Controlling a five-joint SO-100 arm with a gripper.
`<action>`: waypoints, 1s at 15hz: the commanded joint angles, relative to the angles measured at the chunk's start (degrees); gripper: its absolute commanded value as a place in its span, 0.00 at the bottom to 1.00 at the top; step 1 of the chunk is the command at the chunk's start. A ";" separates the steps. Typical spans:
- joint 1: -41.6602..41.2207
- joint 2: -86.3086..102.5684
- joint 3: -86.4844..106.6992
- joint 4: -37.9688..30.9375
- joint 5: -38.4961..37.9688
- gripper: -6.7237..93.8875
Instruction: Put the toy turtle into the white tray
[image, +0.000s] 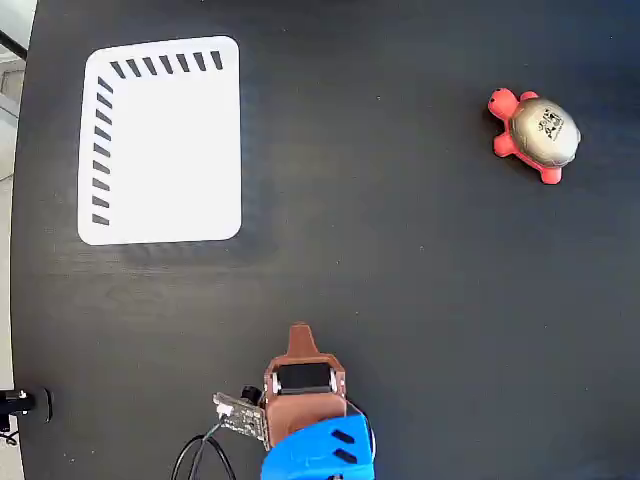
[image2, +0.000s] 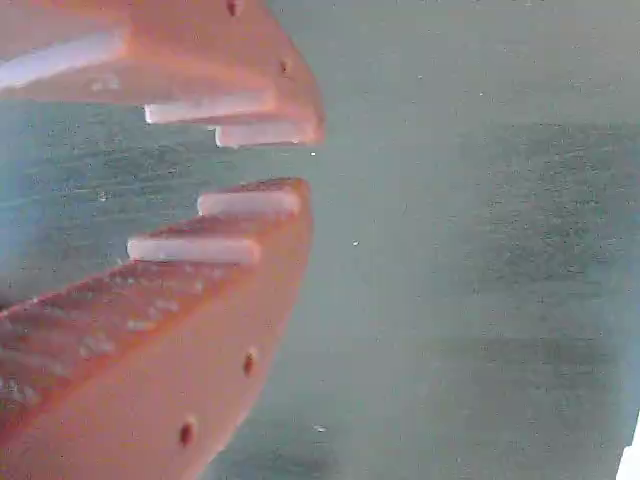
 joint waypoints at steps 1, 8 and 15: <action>-0.70 -0.09 -0.35 0.09 -0.09 0.08; -0.70 -0.09 -0.35 0.09 -0.09 0.08; -0.44 -0.26 -0.35 0.00 0.26 0.08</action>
